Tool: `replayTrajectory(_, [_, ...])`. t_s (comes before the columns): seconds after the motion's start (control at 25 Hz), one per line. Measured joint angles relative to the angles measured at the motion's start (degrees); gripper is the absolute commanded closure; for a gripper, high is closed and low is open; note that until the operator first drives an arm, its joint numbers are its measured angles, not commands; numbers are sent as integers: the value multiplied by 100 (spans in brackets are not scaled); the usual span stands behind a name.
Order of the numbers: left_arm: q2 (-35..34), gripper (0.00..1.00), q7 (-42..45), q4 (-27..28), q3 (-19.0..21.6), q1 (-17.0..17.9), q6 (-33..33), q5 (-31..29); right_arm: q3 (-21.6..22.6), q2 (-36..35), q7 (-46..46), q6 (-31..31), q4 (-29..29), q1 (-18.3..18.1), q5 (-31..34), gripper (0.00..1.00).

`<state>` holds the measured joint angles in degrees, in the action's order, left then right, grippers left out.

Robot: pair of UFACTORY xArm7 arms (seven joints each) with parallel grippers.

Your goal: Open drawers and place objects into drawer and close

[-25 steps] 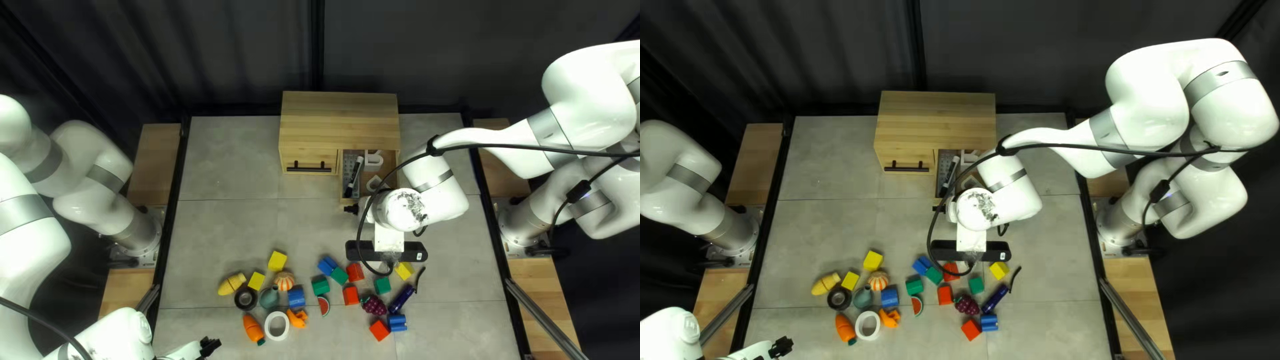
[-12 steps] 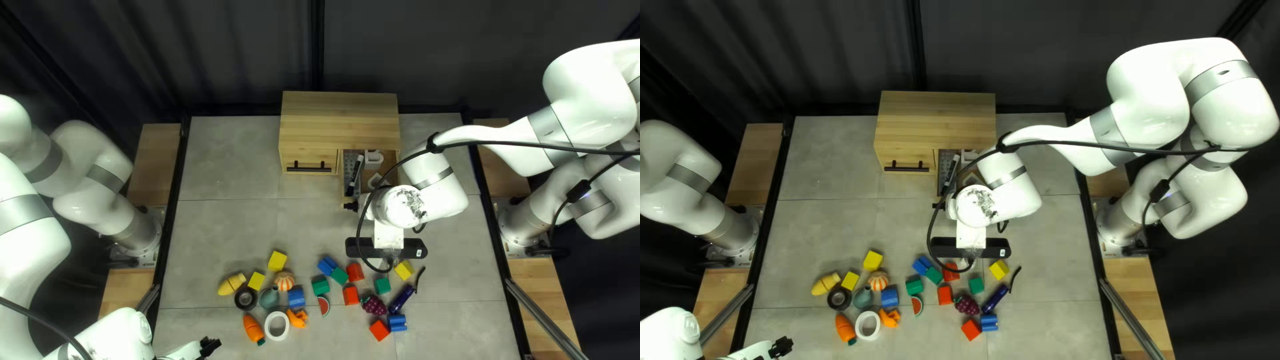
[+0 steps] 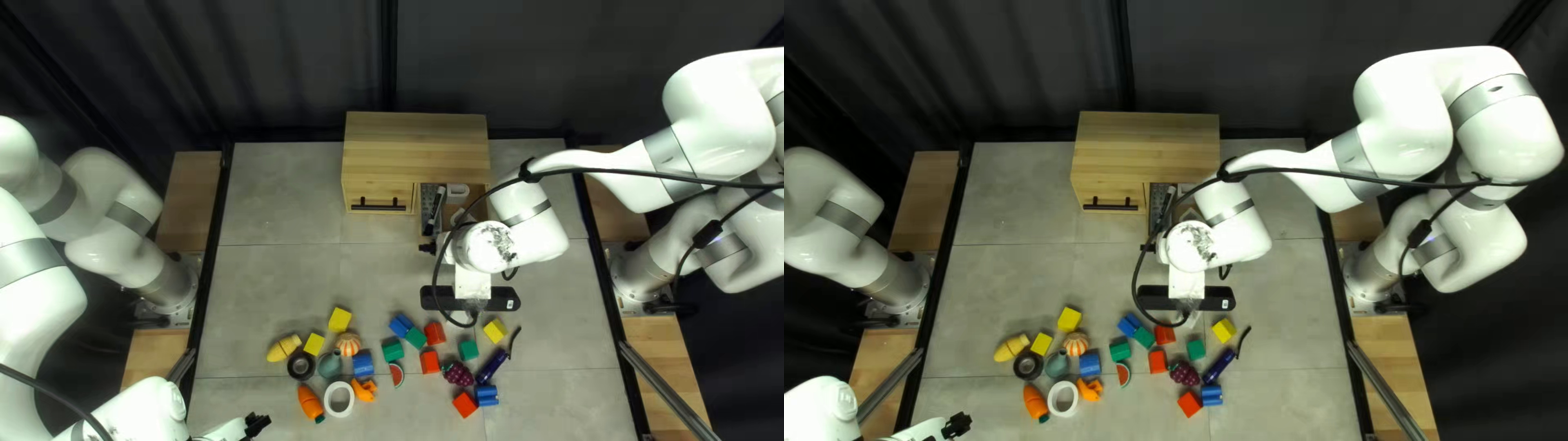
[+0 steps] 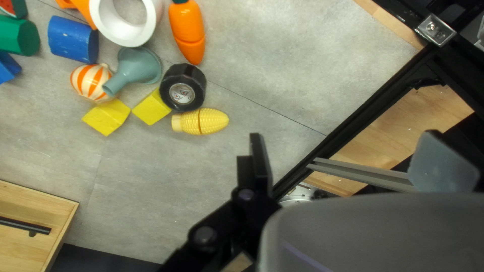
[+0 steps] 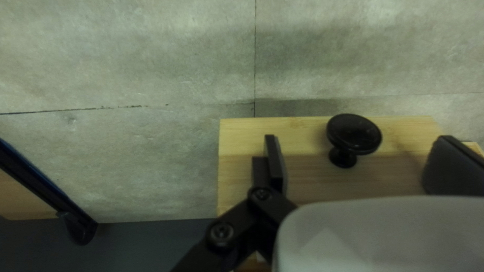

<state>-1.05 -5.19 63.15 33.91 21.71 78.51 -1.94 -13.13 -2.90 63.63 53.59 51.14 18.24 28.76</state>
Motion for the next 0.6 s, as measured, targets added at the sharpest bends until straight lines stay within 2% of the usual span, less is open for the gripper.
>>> replayTrajectory(0.6, [0,0,0,0,0,0,0,0,-169,13,246,120,98,-170,111,0])
